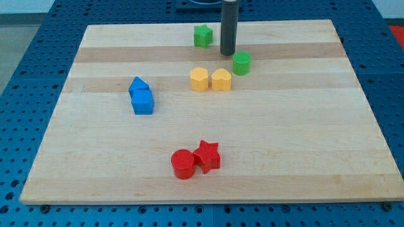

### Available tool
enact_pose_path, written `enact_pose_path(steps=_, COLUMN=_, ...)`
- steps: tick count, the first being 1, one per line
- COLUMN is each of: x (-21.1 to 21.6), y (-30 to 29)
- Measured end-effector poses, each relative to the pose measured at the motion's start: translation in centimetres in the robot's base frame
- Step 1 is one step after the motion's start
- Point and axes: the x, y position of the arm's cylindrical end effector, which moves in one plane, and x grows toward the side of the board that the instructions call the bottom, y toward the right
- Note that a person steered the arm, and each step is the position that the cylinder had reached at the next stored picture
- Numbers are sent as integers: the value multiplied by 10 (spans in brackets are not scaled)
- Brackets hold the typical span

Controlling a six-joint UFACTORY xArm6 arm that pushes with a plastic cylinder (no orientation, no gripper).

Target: Drag the green circle into the right side of the green star

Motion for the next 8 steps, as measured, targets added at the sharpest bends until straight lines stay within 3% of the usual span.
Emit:
enact_pose_path(steps=2, x=-23, y=-61)
enact_pose_path(steps=5, x=-30, y=-44)
enact_pose_path(steps=7, x=-7, y=106)
enact_pose_path(steps=8, x=50, y=124)
